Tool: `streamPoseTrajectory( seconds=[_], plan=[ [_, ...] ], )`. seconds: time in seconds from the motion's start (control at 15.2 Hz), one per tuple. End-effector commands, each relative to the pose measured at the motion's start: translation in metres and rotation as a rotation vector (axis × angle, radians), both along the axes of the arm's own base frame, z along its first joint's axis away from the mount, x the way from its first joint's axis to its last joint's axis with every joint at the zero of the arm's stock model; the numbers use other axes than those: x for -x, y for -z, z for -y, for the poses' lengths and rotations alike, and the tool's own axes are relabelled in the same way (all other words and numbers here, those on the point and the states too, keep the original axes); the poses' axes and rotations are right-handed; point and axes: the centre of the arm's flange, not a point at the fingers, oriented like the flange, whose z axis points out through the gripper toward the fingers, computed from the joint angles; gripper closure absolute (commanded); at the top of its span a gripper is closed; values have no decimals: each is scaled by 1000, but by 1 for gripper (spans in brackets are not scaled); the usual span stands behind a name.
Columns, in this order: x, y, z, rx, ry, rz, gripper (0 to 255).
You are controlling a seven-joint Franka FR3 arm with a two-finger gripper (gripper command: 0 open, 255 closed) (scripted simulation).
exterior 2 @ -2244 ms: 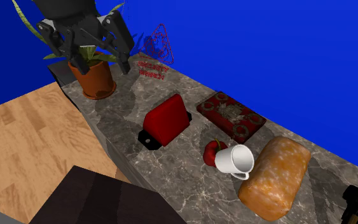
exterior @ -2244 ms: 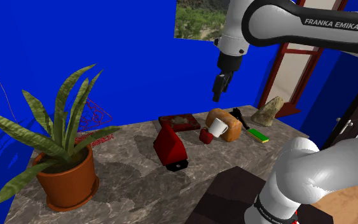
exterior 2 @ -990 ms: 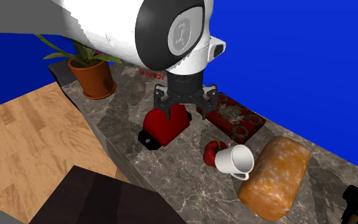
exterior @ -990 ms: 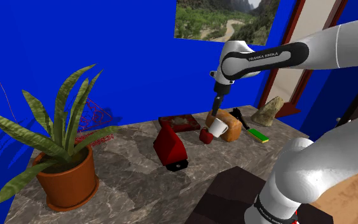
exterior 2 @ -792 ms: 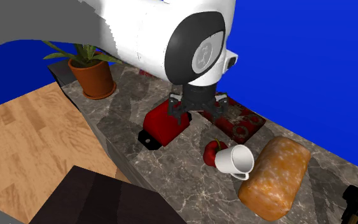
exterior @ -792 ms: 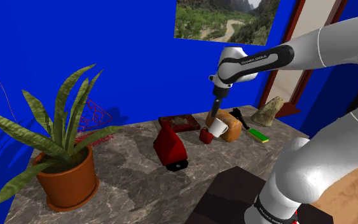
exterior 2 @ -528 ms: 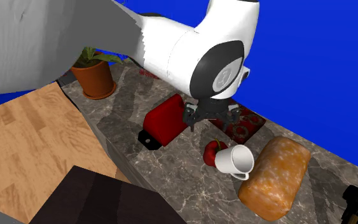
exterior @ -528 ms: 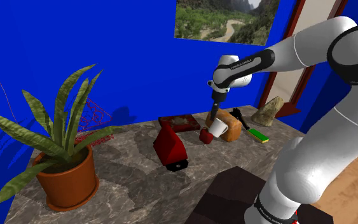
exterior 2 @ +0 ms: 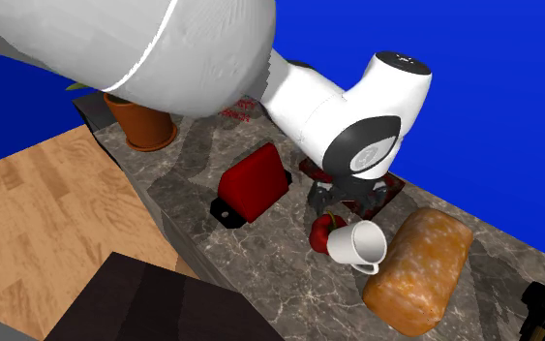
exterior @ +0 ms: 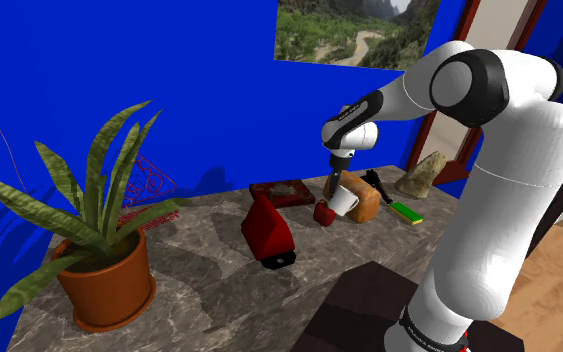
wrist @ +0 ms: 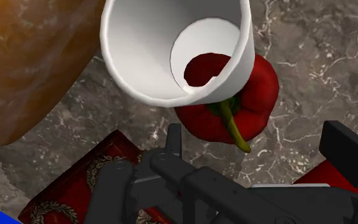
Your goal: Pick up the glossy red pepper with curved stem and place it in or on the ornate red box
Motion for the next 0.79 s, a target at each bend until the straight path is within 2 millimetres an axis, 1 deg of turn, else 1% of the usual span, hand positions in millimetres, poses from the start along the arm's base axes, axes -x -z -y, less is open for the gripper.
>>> streamPoseTrajectory(
  seconds=[0.0, 0.4, 0.73],
  plan=[
    [-3, 12, 4, -2, -4, 0, 0],
    [-3, 42, 2, -2, -4, 0, 0],
    [-3, 42, 2, -2, -4, 0, 0]
  ],
)
